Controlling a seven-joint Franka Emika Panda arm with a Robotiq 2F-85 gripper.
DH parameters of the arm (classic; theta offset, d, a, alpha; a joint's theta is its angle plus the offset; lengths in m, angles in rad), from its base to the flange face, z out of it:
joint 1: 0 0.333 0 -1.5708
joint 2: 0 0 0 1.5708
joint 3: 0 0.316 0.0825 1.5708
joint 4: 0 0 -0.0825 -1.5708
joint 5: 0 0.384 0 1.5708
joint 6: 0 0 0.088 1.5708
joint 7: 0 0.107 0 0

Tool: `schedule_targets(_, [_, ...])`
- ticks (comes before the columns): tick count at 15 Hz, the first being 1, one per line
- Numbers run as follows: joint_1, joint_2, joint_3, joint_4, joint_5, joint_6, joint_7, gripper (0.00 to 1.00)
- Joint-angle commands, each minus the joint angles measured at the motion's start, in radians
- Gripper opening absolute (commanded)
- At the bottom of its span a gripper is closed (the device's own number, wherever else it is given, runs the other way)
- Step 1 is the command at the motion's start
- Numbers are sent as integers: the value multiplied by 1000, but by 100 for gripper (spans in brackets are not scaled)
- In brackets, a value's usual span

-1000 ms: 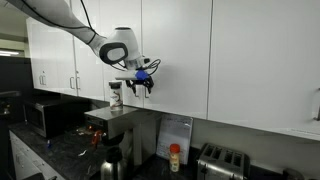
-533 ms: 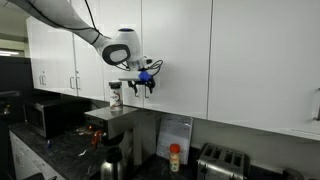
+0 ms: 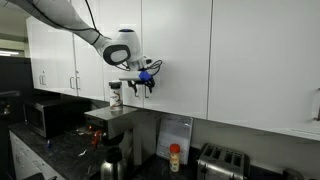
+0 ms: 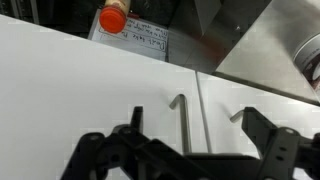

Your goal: Open the cupboard door, place the sugar in the cupboard, then close the cupboard door

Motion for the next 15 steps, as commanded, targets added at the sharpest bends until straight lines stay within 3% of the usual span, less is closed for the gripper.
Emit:
schedule_targets(1, [-27, 31, 28, 23, 10, 18, -20, 83])
schedule_targets(11, [-29, 31, 35, 13, 9, 40, -21, 10])
schedule_targets(13, [-34, 31, 35, 9, 7, 52, -19, 1])
schedule_targets(15, [-37, 30, 37, 5, 2, 59, -10, 0])
